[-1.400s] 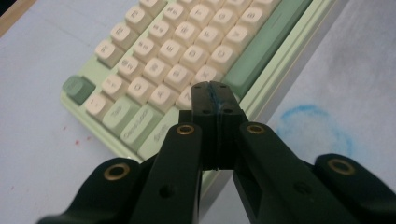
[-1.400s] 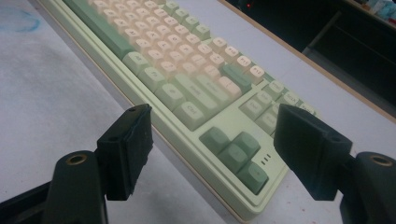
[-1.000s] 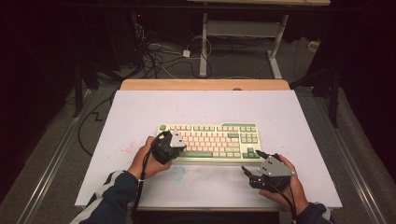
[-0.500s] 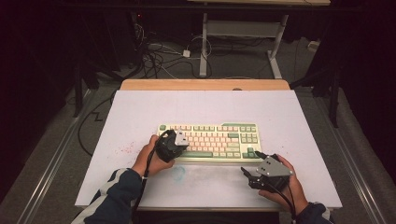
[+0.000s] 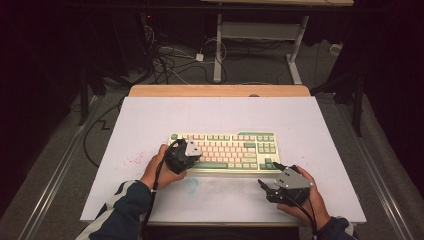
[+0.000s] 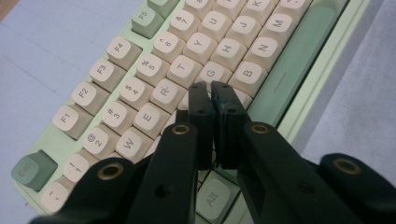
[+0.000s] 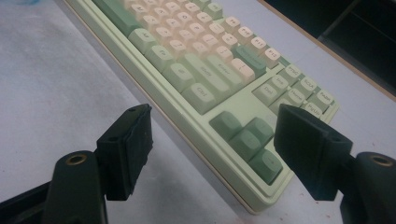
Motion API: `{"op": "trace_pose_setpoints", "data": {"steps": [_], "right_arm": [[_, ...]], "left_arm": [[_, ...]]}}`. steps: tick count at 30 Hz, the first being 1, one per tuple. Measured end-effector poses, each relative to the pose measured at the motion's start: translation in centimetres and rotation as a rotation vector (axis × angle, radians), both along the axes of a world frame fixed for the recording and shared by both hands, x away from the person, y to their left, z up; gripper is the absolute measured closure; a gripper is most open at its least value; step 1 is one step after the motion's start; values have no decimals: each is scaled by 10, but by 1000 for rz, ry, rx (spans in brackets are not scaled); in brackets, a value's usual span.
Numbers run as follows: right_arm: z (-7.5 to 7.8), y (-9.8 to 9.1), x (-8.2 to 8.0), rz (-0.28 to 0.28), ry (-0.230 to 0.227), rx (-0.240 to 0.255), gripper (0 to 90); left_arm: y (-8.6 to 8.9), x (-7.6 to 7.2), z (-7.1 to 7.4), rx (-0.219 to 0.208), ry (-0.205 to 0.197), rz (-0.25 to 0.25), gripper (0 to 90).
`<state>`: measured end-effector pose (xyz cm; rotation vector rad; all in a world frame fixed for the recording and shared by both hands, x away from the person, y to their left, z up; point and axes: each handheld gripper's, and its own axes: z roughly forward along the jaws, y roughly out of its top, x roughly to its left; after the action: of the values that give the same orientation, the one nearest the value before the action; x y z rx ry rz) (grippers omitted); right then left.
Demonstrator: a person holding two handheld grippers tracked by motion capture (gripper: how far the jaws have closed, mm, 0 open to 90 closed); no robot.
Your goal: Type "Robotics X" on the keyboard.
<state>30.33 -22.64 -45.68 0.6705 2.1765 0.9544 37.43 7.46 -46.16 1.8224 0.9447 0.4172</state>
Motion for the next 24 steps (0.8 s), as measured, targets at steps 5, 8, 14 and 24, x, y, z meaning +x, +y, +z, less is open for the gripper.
{"op": "trace_pose_setpoints", "data": {"steps": [5,8,14,24], "right_arm": [[0,0,0,-2,1,1,291],[1,-1,0,-3,-2,4,291],[1,-1,0,-2,1,4,291],[0,-2,1,-8,5,9,289]], "left_arm": [[3,-3,4,-17,-18,0,815],[4,-4,5,-30,-33,-1,785],[8,-8,5,-16,-107,-22,618],[23,-17,2,-54,-169,37,266]]}}
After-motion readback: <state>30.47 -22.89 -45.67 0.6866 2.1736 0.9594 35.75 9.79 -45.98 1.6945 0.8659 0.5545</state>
